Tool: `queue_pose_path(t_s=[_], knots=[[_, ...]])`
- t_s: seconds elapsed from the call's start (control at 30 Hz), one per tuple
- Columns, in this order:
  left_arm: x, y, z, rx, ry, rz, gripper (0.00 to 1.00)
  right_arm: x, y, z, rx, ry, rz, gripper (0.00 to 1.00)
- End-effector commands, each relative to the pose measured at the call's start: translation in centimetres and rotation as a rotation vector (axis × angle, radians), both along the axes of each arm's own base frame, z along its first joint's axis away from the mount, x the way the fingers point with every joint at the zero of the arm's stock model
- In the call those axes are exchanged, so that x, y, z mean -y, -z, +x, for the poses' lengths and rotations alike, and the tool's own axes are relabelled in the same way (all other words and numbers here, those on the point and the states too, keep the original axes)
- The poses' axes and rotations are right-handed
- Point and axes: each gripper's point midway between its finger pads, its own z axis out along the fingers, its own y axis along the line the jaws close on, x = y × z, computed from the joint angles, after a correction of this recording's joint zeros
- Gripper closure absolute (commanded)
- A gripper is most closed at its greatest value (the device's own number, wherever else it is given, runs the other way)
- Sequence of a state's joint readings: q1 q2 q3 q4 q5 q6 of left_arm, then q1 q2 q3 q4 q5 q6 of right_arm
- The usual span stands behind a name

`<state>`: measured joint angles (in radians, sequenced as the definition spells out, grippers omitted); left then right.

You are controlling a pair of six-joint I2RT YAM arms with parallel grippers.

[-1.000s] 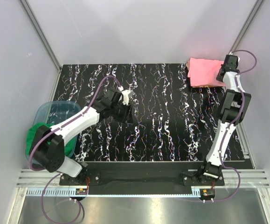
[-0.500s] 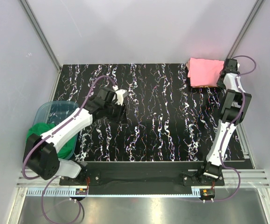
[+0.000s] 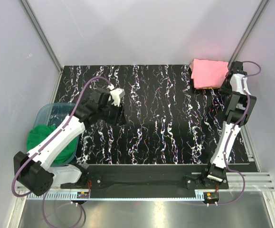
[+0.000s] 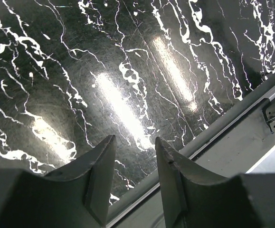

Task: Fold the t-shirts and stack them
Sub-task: Reset both grippers

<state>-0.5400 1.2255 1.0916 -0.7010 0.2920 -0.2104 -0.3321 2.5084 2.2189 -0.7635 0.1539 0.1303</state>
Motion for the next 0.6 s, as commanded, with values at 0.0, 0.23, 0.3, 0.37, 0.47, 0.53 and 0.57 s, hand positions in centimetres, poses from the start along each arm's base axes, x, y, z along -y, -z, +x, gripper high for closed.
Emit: queue_pose_path(t_s=[0.0, 0.23, 0.3, 0.37, 0.47, 0.53, 0.57], knots=[[-0.4, -2.3, 0.1, 0.056, -0.040, -0.035, 0.55, -2.3, -6.2, -1.7, 0.070, 0.052, 0.076, 0.68], [-0.6, -4.7, -0.4, 0.083, -0.147, -0.220, 0.37, -13.5, -13.1, -6.3, 0.249, -0.059, 0.362, 0.65], [-0.9, -5.2, 0.0, 0.090, -0.197, -0.272, 0.33, -18.3, -16.5, -7.6, 0.338, -0.155, 0.441, 0.62], [-1.0, -4.9, 0.0, 0.078, -0.216, -0.324, 0.29, -22.1, -15.8, -10.1, 0.334, -0.233, 0.532, 0.58], [-0.9, -4.0, -0.5, 0.040, -0.252, -0.387, 0.17, -27.1, -18.1, -14.9, 0.438, -0.294, 0.695, 0.57], [-1.1, -2.3, -1.2, -0.003, -0.281, -0.409, 0.01, -28.2, -14.8, -18.6, 0.393, -0.250, 0.760, 0.55], [-1.2, -2.9, -1.2, 0.025, -0.287, -0.443, 0.01, -29.1, -16.9, -19.5, 0.487, -0.289, 0.806, 0.53]])
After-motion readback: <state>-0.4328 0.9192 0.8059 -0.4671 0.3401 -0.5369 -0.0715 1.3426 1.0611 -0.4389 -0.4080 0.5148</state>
